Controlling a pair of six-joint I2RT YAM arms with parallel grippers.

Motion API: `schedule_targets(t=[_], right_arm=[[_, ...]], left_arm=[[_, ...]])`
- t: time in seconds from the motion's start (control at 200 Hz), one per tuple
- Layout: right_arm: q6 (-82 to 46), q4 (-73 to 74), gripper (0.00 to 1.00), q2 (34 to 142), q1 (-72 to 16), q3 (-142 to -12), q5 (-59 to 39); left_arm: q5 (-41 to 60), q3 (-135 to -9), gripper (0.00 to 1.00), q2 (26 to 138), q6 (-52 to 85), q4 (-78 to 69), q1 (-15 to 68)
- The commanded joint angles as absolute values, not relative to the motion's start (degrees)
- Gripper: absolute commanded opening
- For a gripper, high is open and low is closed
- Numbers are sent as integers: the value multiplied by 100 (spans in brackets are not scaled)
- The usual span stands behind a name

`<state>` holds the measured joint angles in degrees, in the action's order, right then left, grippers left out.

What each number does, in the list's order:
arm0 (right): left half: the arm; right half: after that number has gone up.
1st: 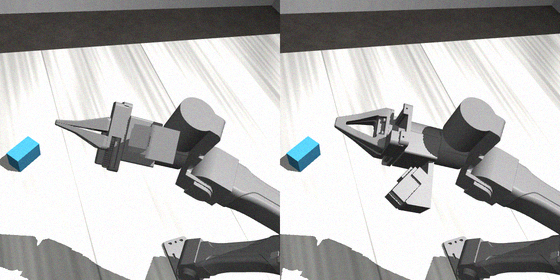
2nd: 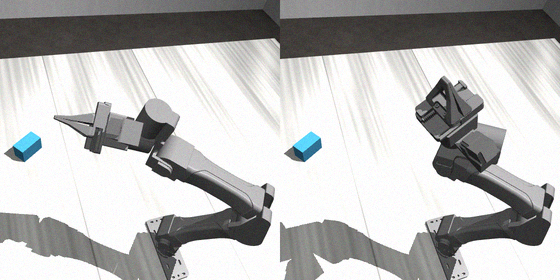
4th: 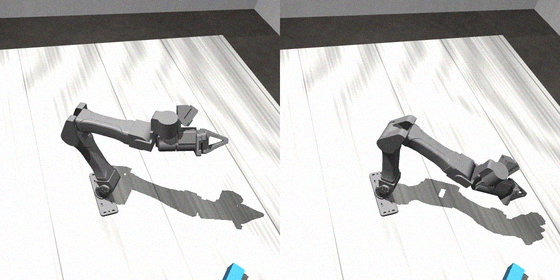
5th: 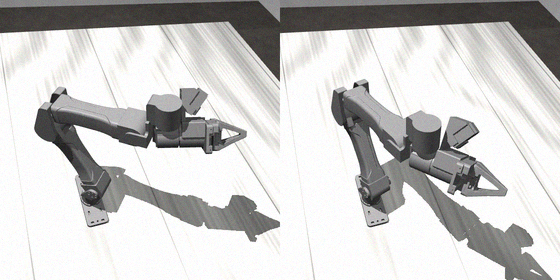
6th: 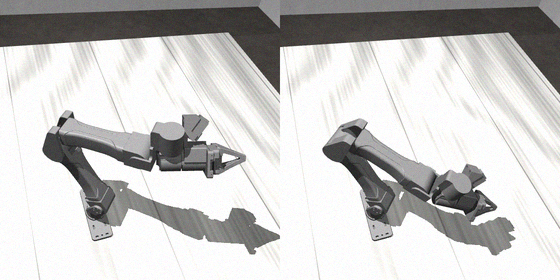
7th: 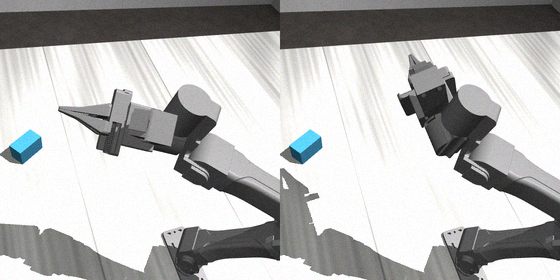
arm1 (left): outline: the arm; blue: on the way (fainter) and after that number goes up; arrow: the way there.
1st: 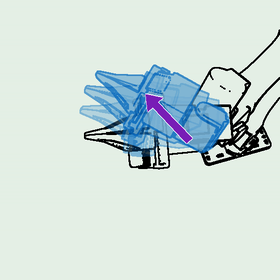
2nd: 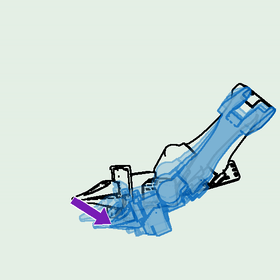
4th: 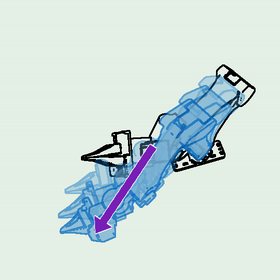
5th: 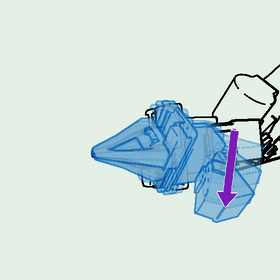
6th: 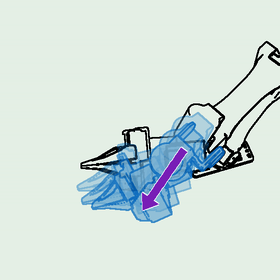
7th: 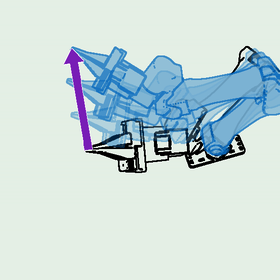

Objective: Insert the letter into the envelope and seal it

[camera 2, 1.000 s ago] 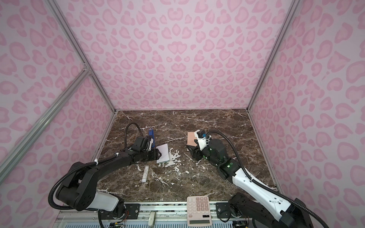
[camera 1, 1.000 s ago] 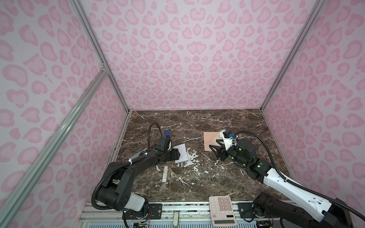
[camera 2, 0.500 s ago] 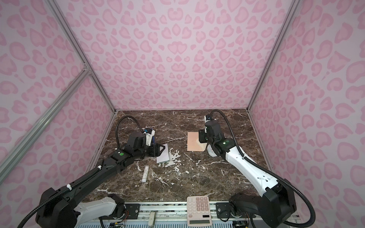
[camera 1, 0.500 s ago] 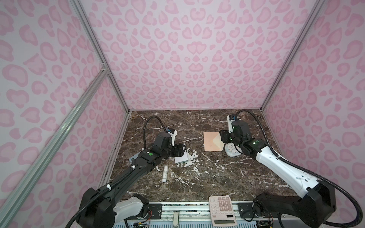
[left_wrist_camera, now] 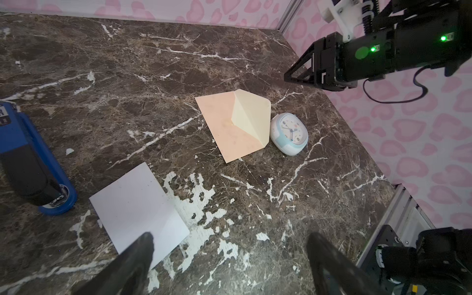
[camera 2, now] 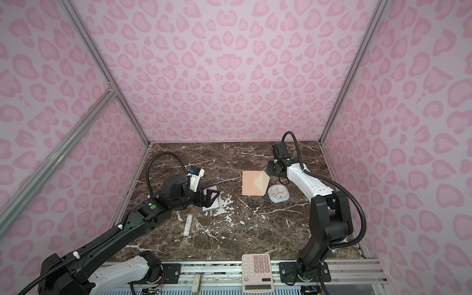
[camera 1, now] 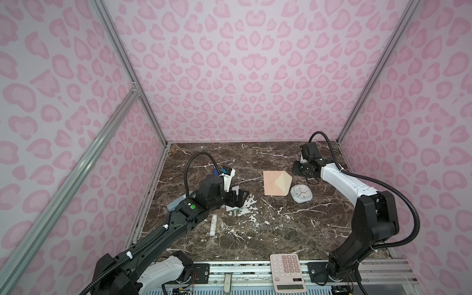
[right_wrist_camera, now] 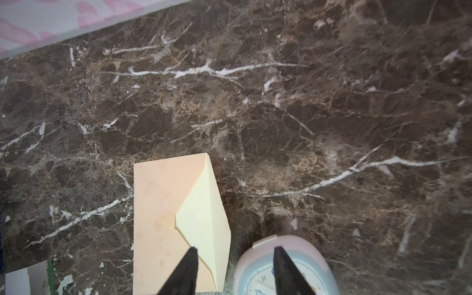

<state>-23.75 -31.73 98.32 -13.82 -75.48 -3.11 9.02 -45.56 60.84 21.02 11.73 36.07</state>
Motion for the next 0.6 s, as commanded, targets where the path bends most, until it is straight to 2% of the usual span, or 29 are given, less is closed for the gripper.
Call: schedule_targets(t=[0.0,0.34,0.595], right_arm=[[-2311,-3352,50,10122,-1371,-7695,-709],[-2378,-3332,46,10701,-1336,-7788,-768],[-2461,-3153,36,10890,-1327,-7614,-1064]], left_arm=[[808,-4527,96,5982,2036,1044,3612],[746,-4455,96,5827,2004,1160,3612],[766,-4439,96,5919,2035,1082,3612]])
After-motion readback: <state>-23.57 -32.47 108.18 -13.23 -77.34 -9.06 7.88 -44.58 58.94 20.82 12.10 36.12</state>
